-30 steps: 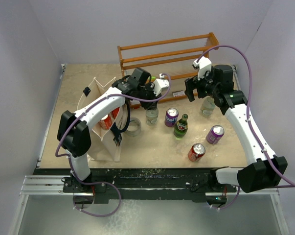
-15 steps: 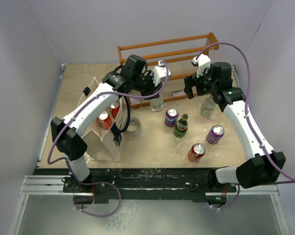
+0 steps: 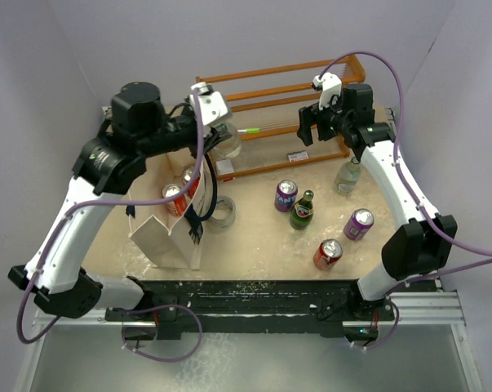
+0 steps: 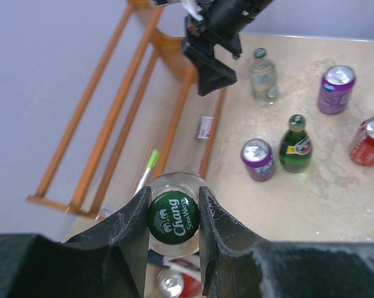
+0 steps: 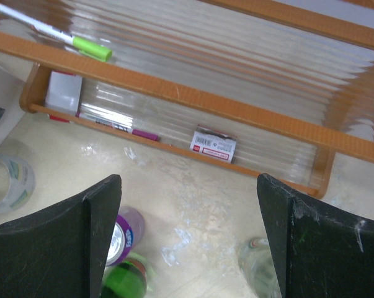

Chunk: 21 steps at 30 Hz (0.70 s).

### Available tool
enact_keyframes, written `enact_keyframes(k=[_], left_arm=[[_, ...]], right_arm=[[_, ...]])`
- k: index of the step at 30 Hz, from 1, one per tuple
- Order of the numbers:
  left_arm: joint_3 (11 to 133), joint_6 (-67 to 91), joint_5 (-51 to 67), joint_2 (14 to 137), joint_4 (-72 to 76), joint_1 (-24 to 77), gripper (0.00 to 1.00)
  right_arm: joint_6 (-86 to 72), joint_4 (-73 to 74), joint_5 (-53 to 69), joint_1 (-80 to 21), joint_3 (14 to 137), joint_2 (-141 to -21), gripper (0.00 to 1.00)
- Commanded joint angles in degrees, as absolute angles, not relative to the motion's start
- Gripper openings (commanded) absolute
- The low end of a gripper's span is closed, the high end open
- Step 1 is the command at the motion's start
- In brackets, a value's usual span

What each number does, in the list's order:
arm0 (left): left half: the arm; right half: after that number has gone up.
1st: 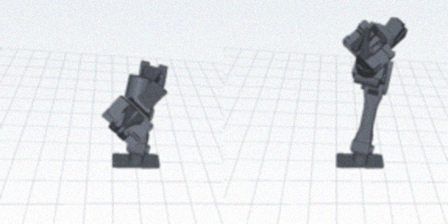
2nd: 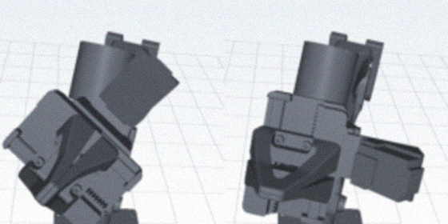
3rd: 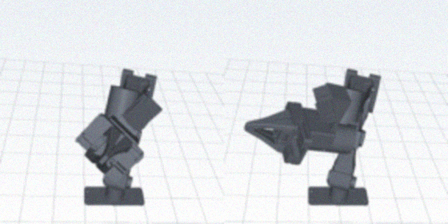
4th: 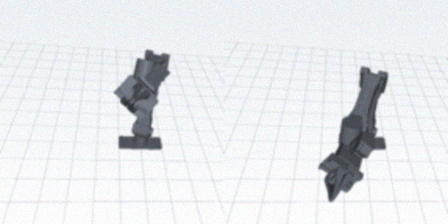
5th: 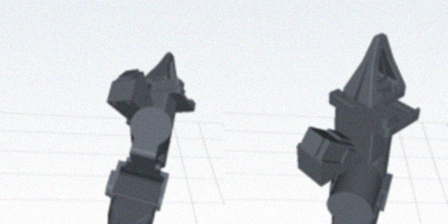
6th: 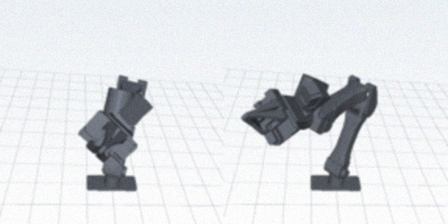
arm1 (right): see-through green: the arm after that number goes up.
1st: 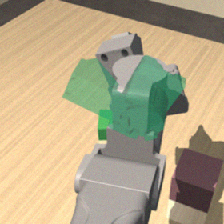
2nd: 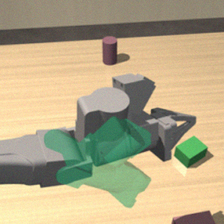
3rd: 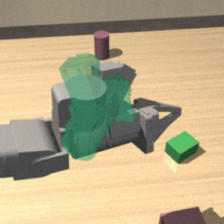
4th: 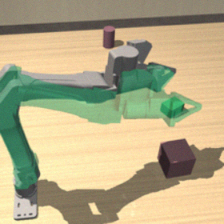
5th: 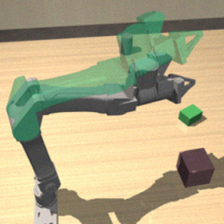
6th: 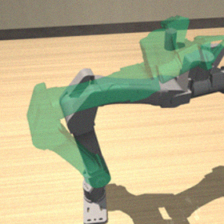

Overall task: Place the beverage into the canvas bag
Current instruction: Pick up the drink from the center of the board, then place the drink in the canvas bag.

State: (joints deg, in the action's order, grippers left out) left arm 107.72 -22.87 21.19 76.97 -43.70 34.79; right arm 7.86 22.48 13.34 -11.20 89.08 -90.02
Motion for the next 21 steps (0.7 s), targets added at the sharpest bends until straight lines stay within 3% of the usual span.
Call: enact_keyframes(k=[1,9,21], left_arm=[[111.4,-24.0,17.9,70.6,-36.5,29.6,0.0],[107.1,-22.7,17.3,63.8,-40.5,22.0,0.0],[95.1,-20.1,16.5,61.6,-42.8,18.6,0.0]], right_arm=[[4.7,21.0,15.6,-11.3,94.0,-92.6,0.9],[3.7,22.2,15.2,-13.6,99.5,-98.0,0.89],[3.7,21.1,14.4,-18.2,102.2,-100.4,0.89]])
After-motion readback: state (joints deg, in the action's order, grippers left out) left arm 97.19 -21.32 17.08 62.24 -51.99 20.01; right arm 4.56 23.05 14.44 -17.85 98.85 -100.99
